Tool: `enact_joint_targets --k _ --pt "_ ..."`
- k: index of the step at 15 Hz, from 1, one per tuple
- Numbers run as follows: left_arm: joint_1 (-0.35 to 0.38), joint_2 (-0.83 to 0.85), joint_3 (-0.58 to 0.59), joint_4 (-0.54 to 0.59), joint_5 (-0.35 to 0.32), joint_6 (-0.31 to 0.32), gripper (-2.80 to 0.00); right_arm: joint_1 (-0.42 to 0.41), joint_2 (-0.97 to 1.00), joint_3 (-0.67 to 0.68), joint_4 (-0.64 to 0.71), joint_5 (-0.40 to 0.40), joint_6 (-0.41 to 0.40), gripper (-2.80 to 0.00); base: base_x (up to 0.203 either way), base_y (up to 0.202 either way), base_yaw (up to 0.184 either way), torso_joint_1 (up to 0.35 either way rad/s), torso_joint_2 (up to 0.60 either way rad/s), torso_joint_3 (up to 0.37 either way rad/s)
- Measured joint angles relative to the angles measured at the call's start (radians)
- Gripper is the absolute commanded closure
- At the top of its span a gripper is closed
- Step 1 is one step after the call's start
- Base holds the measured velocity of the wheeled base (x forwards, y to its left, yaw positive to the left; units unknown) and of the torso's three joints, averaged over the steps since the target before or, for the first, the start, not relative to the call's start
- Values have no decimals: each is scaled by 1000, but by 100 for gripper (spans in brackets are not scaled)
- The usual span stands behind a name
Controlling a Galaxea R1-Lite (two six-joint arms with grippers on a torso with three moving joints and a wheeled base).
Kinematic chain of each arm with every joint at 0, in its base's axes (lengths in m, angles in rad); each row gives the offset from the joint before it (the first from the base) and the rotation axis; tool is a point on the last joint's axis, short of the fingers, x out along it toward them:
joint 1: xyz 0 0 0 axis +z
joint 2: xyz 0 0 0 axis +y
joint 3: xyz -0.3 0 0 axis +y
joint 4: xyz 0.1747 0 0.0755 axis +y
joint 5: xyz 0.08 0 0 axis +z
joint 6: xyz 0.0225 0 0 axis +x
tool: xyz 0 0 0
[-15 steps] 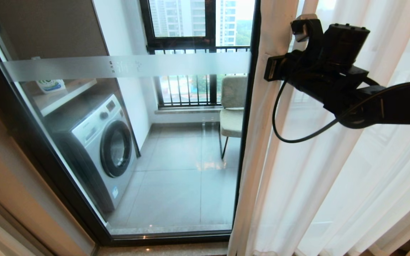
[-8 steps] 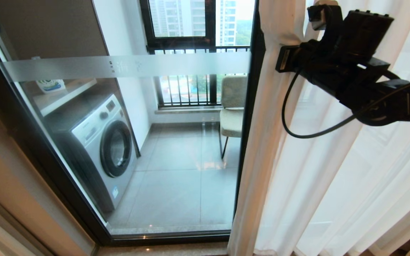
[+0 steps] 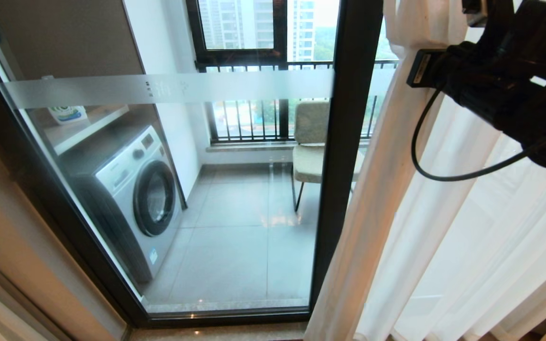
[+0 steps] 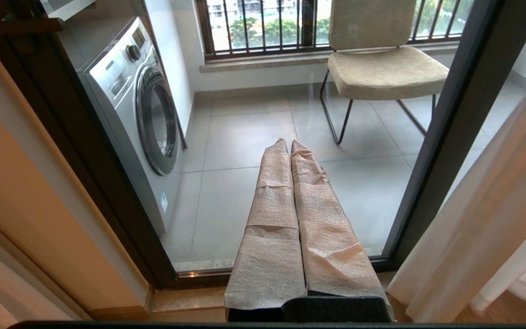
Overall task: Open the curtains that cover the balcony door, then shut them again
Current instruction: Pull the inner curtains open on both sides
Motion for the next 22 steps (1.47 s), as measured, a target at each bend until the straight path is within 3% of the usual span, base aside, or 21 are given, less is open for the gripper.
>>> enact_joint_targets --k 9,22 --pt "0 0 0 0 0 0 0 -120 -71 79 -75 -15 6 0 0 0 0 0 0 0" --pt "0 0 0 0 0 0 0 -160 -62 95 -81 -14 11 0 0 0 0 0 0 0"
